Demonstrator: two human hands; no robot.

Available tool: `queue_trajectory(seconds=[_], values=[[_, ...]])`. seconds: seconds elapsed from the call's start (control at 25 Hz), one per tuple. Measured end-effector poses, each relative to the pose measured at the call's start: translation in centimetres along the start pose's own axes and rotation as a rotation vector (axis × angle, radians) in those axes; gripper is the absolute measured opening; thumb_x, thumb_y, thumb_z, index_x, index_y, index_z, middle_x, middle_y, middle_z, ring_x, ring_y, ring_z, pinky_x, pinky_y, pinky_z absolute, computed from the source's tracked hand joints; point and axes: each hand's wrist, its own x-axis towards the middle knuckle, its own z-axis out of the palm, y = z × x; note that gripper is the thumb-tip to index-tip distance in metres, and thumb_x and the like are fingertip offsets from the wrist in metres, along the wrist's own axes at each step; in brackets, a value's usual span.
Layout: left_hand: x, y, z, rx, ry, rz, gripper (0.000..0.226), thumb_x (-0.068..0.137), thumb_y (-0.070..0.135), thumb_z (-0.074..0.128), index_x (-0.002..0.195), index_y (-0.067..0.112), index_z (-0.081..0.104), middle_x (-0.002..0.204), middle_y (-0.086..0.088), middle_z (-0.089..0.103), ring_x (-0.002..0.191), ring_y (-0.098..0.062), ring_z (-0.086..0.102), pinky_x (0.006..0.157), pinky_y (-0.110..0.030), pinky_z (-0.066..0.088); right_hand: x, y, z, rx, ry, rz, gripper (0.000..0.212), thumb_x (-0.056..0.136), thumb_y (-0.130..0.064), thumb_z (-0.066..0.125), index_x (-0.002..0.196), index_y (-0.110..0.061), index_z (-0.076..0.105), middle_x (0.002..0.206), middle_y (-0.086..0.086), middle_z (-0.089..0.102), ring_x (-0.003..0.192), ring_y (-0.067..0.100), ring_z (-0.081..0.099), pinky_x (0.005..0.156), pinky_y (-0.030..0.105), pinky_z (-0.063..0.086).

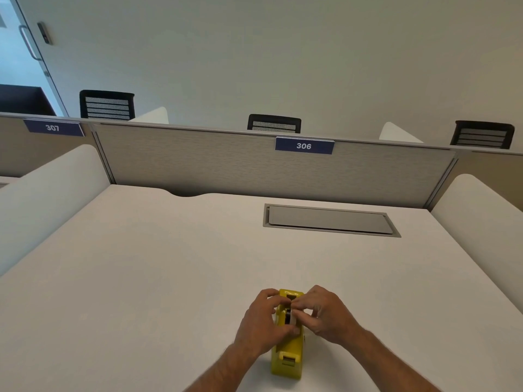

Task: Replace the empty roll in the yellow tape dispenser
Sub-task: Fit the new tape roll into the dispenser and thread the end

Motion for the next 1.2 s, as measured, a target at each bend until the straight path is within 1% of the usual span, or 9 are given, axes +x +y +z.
queue_trajectory(seconds=[0.12, 0.2, 0.32, 0.52, 0.76, 0.88, 0.92, 1.04, 1.2], values=[[0.09, 0.06, 0.00, 0.006, 0.000, -0.001, 0.066, 0.065, 0.052, 0.083, 0.125, 0.036, 0.059, 0.143, 0.011, 0.043, 0.116, -0.013, 0.054, 0.100, -0.032, 0.053, -0.15, -0.01, -0.20, 0.012, 0.016, -0.006, 0.021, 0.085, -0.043, 0.063, 0.097, -0.033, 0.077, 0.093, -0.021, 0.076, 0.083, 0.005, 0.058, 0.066, 0.021, 0.051], [0.15, 0.14, -0.01, 0.011, -0.001, -0.007, 0.067, 0.065, 0.052, 0.083, 0.125, 0.037, 0.059, 0.143, 0.011, 0.043, 0.117, -0.014, 0.054, 0.101, -0.033, 0.053, -0.16, 0.01, -0.21, 0.021, 0.032, -0.016, 0.024, 0.084, -0.042, 0.061, 0.098, -0.031, 0.077, 0.093, -0.019, 0.077, 0.083, 0.006, 0.059, 0.064, 0.023, 0.053], [0.14, 0.03, 0.03, 0.014, 0.000, 0.001, 0.067, 0.064, 0.054, 0.082, 0.125, 0.037, 0.059, 0.143, 0.011, 0.044, 0.118, -0.014, 0.054, 0.101, -0.036, 0.053, -0.21, -0.07, -0.28, 0.013, -0.004, -0.034, 0.022, 0.085, -0.042, 0.065, 0.100, -0.031, 0.076, 0.096, -0.019, 0.076, 0.086, 0.008, 0.059, 0.064, 0.025, 0.055], [0.12, 0.13, -0.01, 0.016, -0.002, -0.008, 0.067, 0.063, 0.054, 0.082, 0.124, 0.039, 0.059, 0.144, 0.011, 0.043, 0.117, -0.012, 0.053, 0.100, -0.033, 0.052, -0.25, 0.13, -0.15, 0.004, 0.006, -0.046, 0.019, 0.085, -0.030, 0.070, 0.103, -0.029, 0.076, 0.100, -0.019, 0.076, 0.084, 0.008, 0.062, 0.068, 0.023, 0.054], [0.10, 0.15, -0.05, 0.017, -0.010, -0.012, 0.068, 0.066, 0.053, 0.083, 0.127, 0.037, 0.057, 0.146, 0.010, 0.041, 0.120, -0.015, 0.054, 0.102, -0.035, 0.053, -0.49, -0.01, -0.39, 0.009, -0.032, -0.053, 0.020, 0.086, -0.039, 0.066, 0.102, -0.032, 0.076, 0.098, -0.022, 0.075, 0.085, 0.009, 0.058, 0.064, 0.022, 0.053], [0.08, 0.20, -0.06, 0.017, -0.017, -0.021, 0.069, 0.064, 0.053, 0.083, 0.127, 0.037, 0.058, 0.146, 0.011, 0.041, 0.118, -0.015, 0.054, 0.100, -0.033, 0.053, -0.42, 0.13, -0.33, 0.011, 0.002, -0.039, 0.025, 0.085, -0.042, 0.062, 0.105, -0.033, 0.075, 0.099, -0.032, 0.068, 0.084, 0.007, 0.059, 0.064, 0.017, 0.051], [0.09, 0.20, -0.07, 0.018, -0.018, -0.021, 0.069, 0.065, 0.054, 0.083, 0.127, 0.037, 0.058, 0.145, 0.011, 0.041, 0.118, -0.015, 0.054, 0.100, -0.034, 0.053, -0.40, 0.11, -0.32, 0.007, -0.001, -0.040, 0.026, 0.085, -0.042, 0.063, 0.105, -0.033, 0.075, 0.098, -0.034, 0.067, 0.084, 0.007, 0.059, 0.063, 0.018, 0.052], [0.14, 0.14, -0.20, 0.019, -0.020, -0.007, 0.067, 0.067, 0.055, 0.081, 0.128, 0.038, 0.057, 0.145, 0.010, 0.042, 0.119, -0.016, 0.055, 0.101, -0.035, 0.053, -0.35, -0.10, -0.40, -0.003, -0.029, -0.044, 0.023, 0.083, -0.040, 0.068, 0.103, -0.032, 0.075, 0.098, -0.029, 0.072, 0.085, 0.010, 0.058, 0.061, 0.025, 0.055], [0.14, 0.07, -0.42, 0.013, -0.042, -0.022, 0.066, 0.068, 0.053, 0.081, 0.128, 0.039, 0.057, 0.147, 0.011, 0.041, 0.118, -0.015, 0.056, 0.098, -0.031, 0.053, -0.10, -0.13, -0.41, -0.005, 0.007, -0.033, 0.026, 0.083, -0.046, 0.064, 0.102, -0.034, 0.076, 0.096, -0.036, 0.064, 0.084, 0.008, 0.059, 0.063, 0.020, 0.052]])
